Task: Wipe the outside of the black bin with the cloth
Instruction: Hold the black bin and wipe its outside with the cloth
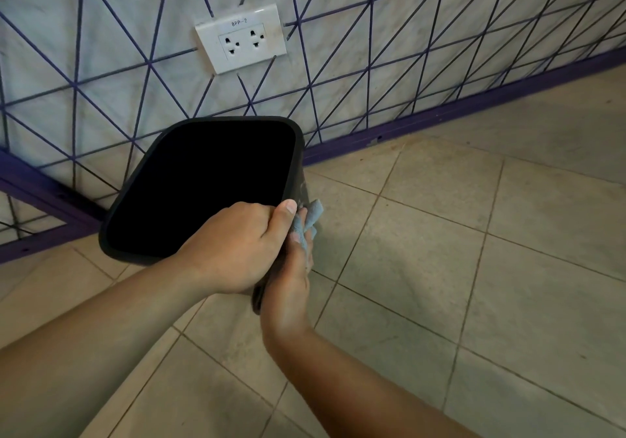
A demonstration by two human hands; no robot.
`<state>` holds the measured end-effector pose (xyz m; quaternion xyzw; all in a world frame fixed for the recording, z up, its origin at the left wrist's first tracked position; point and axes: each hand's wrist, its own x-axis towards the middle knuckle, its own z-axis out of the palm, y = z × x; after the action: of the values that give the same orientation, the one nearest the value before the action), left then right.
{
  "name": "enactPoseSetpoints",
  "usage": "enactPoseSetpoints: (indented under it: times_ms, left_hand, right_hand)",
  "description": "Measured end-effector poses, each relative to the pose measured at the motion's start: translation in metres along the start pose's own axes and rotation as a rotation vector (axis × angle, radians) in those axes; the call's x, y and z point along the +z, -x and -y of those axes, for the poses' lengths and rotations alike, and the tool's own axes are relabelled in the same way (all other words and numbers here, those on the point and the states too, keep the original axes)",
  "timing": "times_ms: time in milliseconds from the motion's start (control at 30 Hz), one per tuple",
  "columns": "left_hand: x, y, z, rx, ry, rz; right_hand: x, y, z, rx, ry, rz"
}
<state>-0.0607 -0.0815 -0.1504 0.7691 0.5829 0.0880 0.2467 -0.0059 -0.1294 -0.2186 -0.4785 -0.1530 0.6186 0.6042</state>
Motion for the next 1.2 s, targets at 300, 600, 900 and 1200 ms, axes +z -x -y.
enactPoseSetpoints:
  times_ms: [300,600,900,1200]
  left_hand:
    - [-0.002,-0.001,0.000,0.014,-0.008,0.009]
    - [-0.007,0.004,0.004,-0.019,0.060,0.063]
    - [-0.023,0.011,0.004,-0.102,0.086,0.107]
    - [-0.009,0.015,0.002,-0.200,0.189,0.081]
  right_hand:
    - [-0.001,-0.001,-0.001,-0.030,0.027,0.017]
    - [-0.008,0.013,-0.015,-0.096,0.074,0.110]
    - [-0.042,0.016,-0.032,-0.020,0.090,0.159]
    - [-0.030,-0.003,-0.009,-0.163,0.185,0.124]
